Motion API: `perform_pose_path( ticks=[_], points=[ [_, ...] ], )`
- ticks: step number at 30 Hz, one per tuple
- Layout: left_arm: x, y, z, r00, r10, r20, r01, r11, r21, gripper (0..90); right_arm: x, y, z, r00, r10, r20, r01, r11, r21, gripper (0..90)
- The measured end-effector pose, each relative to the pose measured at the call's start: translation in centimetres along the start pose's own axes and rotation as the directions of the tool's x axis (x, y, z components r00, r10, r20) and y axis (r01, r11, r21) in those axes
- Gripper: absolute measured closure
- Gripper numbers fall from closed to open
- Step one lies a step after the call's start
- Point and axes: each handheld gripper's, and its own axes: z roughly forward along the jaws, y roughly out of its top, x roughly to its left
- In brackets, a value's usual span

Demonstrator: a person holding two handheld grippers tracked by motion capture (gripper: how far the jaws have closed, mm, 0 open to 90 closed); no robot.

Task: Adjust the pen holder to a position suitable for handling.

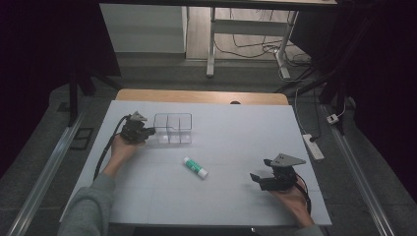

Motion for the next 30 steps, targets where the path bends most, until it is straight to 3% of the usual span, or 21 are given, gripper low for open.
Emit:
perform_pose_path(
  ticks=[16,30],
  points=[
    [-1.5,1.5,1.4,0.9990,0.025,0.037,-0.025,0.9997,0.000,89.1,0.1,0.0,0.0,0.9999,-0.010,0.008,0.010,1.000,0.009,18.9],
    [-2.9,2.5,2.7,0.9985,0.037,0.041,-0.037,0.9993,-0.001,89.1,0.1,0.0,0.0,0.9998,-0.018,0.013,0.018,1.000,0.016,18.9]
  ],
)
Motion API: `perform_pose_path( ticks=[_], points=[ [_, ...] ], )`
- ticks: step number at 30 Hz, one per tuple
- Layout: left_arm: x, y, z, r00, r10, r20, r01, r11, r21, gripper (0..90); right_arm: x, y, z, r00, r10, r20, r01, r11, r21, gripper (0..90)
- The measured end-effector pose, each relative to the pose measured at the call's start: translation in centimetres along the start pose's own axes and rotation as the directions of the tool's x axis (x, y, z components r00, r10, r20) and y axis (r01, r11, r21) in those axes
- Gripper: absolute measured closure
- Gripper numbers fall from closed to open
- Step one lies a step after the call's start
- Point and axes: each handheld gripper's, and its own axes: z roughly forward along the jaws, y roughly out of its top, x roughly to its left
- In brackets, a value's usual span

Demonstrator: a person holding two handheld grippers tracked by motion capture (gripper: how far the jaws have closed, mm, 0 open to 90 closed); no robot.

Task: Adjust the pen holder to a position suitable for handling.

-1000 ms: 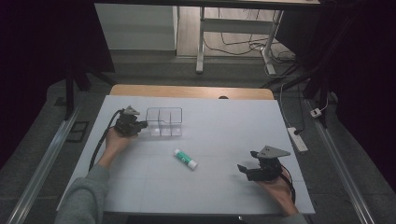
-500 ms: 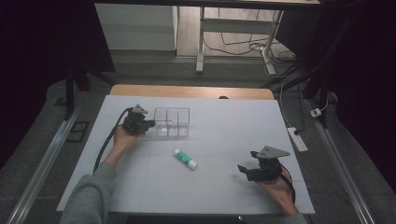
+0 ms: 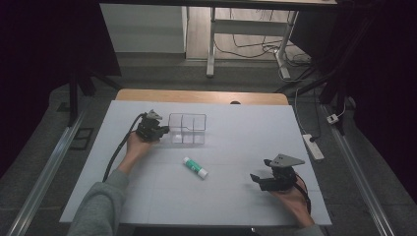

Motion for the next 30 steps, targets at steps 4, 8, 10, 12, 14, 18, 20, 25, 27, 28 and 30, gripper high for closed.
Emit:
perform_pose_path(
  ticks=[4,8,10,12,14,18,20,25,27,28,30],
  points=[
    [-0.7,0.5,0.5,0.9998,0.017,0.011,-0.017,0.9999,0.002,89.1,-0.1,0.0,-0.1,1.0000,0.004,0.000,-0.004,1.000,-0.001,18.9],
    [-1.2,1.1,0.9,0.9997,0.020,0.011,-0.020,0.9998,0.005,89.1,0.0,0.0,-0.1,1.0000,0.003,0.004,-0.003,1.000,0.001,18.7],
    [-1.4,1.3,1.2,0.9997,0.021,0.013,-0.021,0.9997,0.007,89.0,0.0,0.0,0.0,1.0000,0.002,0.004,-0.002,1.000,0.002,18.7],
    [-1.5,1.6,1.5,0.9995,0.026,0.017,-0.026,0.9996,0.012,89.0,0.0,0.0,0.0,1.0000,0.002,0.004,-0.002,1.000,0.004,18.7],
    [-1.7,1.8,1.8,0.9994,0.026,0.023,-0.026,0.9996,0.012,89.0,0.0,0.0,-0.1,1.0000,0.001,0.004,-0.001,1.000,0.005,18.7],
    [-2.4,2.0,2.3,0.9979,0.050,0.041,-0.051,0.9984,0.023,89.0,0.0,-0.2,-0.2,0.9999,0.003,0.012,-0.003,1.000,0.003,18.7],
    [-2.7,2.1,2.5,0.9970,0.060,0.048,-0.062,0.9978,0.025,89.0,0.0,-0.3,-0.3,0.9999,0.009,0.014,-0.009,1.000,-0.003,18.8],
    [-3.3,2.5,2.8,0.9972,0.062,0.041,-0.063,0.9977,0.023,88.9,0.0,-0.3,-0.3,0.9999,0.010,0.012,-0.010,1.000,0.003,18.8],
    [-3.5,2.6,2.9,0.9963,0.072,0.047,-0.073,0.9971,0.023,88.9,0.0,-0.3,-0.3,0.9999,0.009,0.011,-0.009,1.000,0.002,18.8],
    [-3.5,2.6,2.9,0.9960,0.076,0.047,-0.078,0.9967,0.022,88.9,0.0,-0.3,-0.3,0.9999,0.008,0.011,-0.008,1.000,0.002,18.8],
    [-3.5,2.6,2.9,0.9961,0.072,0.051,-0.074,0.9970,0.023,88.8,0.0,-0.3,-0.3,0.9999,0.008,0.012,-0.008,1.000,0.003,18.8]
  ],
)
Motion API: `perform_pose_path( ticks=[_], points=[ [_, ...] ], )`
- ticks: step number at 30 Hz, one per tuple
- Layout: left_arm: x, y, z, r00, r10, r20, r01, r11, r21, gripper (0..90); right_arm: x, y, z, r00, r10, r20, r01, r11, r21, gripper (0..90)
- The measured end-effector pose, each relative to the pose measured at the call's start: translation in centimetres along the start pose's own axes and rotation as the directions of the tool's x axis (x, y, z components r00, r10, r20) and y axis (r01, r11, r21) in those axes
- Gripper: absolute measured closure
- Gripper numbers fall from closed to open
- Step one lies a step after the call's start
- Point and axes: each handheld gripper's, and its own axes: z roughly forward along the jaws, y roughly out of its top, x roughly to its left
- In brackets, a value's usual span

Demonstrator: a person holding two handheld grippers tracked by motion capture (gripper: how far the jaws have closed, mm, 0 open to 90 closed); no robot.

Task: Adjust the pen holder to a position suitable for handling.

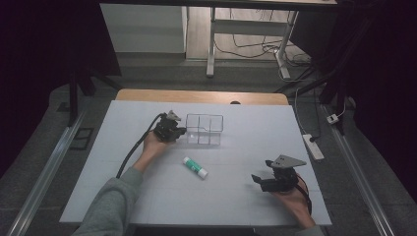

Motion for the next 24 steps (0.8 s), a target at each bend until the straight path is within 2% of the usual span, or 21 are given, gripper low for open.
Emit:
perform_pose_path(
  ticks=[3,8,16,19,22,24],
  points=[
    [0.1,-0.1,0.1,0.9999,-0.001,0.016,0.001,1.0000,0.008,88.8,-0.1,0.0,0.0,1.0000,0.001,0.002,-0.001,1.000,0.001,18.8],
    [-0.1,-0.2,0.2,0.9999,0.002,0.013,-0.002,0.9997,0.025,88.9,0.0,0.0,0.1,1.0000,-0.004,0.000,0.004,1.000,0.001,18.8],
    [-0.3,-0.1,0.2,0.9998,0.006,0.020,-0.006,0.9998,0.019,87.7,-0.1,0.0,0.1,1.0000,-0.004,0.002,0.004,1.000,0.004,18.8],
    [-0.2,0.0,-0.8,0.9998,0.018,0.005,-0.018,0.9998,0.001,86.6,-0.1,0.0,0.0,1.0000,-0.001,0.001,0.001,1.000,-0.001,18.8],
    [-0.2,0.2,-2.5,0.9994,0.030,0.016,-0.030,0.9989,-0.035,86.7,-0.1,0.0,0.0,1.0000,0.001,0.001,-0.001,1.000,-0.003,18.8],
    [-0.3,0.3,-2.8,0.9991,0.030,0.029,-0.029,0.9986,-0.044,81.8,-0.1,0.0,0.1,1.0000,-0.004,0.000,0.004,1.000,0.002,18.8]
  ],
)
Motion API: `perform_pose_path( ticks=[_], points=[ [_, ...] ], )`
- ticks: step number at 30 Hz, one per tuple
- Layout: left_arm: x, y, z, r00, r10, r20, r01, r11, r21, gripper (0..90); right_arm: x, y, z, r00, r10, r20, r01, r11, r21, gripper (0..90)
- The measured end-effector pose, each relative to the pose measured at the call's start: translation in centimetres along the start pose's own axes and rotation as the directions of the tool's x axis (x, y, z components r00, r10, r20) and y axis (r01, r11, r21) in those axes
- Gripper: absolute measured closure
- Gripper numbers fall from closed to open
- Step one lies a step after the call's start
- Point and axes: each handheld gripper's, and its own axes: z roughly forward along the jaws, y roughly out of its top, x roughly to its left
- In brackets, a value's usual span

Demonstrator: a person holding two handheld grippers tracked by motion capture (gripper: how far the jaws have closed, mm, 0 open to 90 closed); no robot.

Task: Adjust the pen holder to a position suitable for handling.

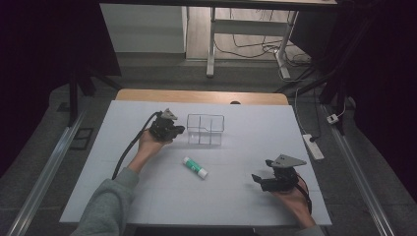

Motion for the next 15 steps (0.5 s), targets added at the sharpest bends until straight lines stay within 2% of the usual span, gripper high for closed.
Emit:
perform_pose_path(
  ticks=[2,3,4,5,6,7,11,15],
  points=[
    [-0.2,0.1,-0.4,0.9995,0.018,0.026,-0.018,0.9998,-0.009,78.5,0.0,0.0,0.0,1.0000,-0.001,0.000,0.001,1.000,0.001,18.8],
    [-0.4,0.1,-0.6,0.9992,0.034,0.021,-0.034,0.9994,-0.005,75.1,0.0,0.0,0.0,1.0000,-0.002,0.001,0.002,1.000,0.001,18.8],
    [-0.5,0.1,-0.8,0.9986,0.047,0.022,-0.047,0.9989,-0.003,66.8,0.0,0.0,-0.1,1.0000,0.001,-0.004,-0.001,1.000,-0.009,18.9],
    [-0.5,0.1,-1.0,0.9978,0.058,0.032,-0.058,0.9983,0.000,66.8,0.0,0.0,-0.1,1.0000,0.001,-0.004,-0.001,1.000,-0.009,18.9],
    [-0.6,0.0,-1.2,0.9970,0.065,0.043,-0.065,0.9979,-0.001,60.3,0.0,0.0,-0.1,1.0000,0.004,0.001,-0.004,1.000,-0.014,18.9],
    [-0.6,0.0,-1.5,0.9958,0.075,0.054,-0.075,0.9972,-0.002,60.3,0.0,0.0,-0.1,1.0000,0.004,0.001,-0.004,1.000,-0.014,18.9],
    [-0.8,-0.1,-2.3,0.9891,0.120,0.086,-0.120,0.9928,0.000,50.5,-0.1,0.0,-0.1,1.0000,0.004,-0.005,-0.004,1.000,-0.018,18.8],
    [-0.9,0.1,-3.0,0.9839,0.144,0.107,-0.143,0.9896,-0.015,47.4,0.0,0.1,-0.2,0.9999,0.000,-0.012,0.000,1.000,-0.025,18.8]
  ],
)
